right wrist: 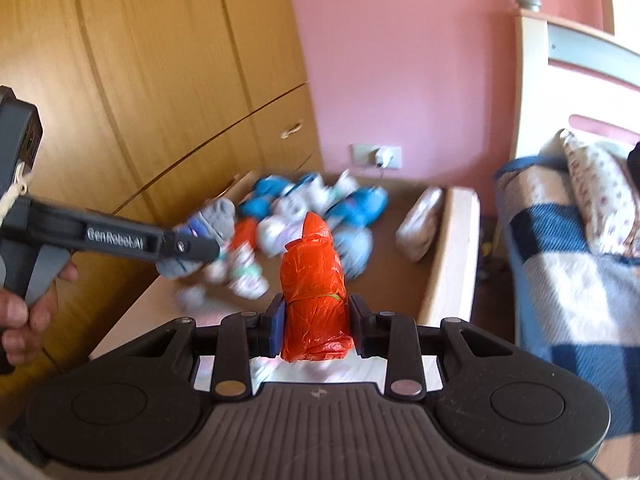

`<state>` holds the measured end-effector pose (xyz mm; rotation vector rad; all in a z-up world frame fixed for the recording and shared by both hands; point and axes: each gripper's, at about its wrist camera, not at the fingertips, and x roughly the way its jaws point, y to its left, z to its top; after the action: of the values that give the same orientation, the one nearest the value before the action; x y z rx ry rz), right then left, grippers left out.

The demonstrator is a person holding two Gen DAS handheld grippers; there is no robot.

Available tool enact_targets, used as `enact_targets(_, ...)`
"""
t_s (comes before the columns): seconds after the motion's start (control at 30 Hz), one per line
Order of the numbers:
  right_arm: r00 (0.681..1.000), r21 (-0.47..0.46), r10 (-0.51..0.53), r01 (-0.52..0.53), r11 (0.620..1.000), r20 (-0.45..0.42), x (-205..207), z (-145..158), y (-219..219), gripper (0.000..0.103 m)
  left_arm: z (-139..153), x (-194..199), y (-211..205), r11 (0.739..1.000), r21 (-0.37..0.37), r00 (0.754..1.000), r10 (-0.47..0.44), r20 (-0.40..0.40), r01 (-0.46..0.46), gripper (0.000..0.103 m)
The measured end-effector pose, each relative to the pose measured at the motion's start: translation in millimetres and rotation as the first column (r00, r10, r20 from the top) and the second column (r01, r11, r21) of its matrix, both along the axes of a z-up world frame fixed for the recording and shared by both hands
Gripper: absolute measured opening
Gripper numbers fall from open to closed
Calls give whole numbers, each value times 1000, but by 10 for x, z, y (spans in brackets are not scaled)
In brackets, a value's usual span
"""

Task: Organize objects
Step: 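Carry both bundles into the box and open both grippers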

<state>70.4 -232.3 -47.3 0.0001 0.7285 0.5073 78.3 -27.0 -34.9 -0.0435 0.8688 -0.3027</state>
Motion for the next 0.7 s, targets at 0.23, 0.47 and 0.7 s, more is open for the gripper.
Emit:
enact_targets(0.23,1000,-96,7,-10,995,-28,490,-187,-10,29,-336,425,-412,997,33,992,-71,-105,75,47)
enact_targets(0.47,998,-129,7,-16,991,-65,671,-375,-18,29,-627,701,-705,986,64,976,-142,-163,154,48)
enact_targets(0.7,997,-148,12,-23,989,-79,831,-468,58,29,-737,922,-704,987,104,982,-105,-159,122,48)
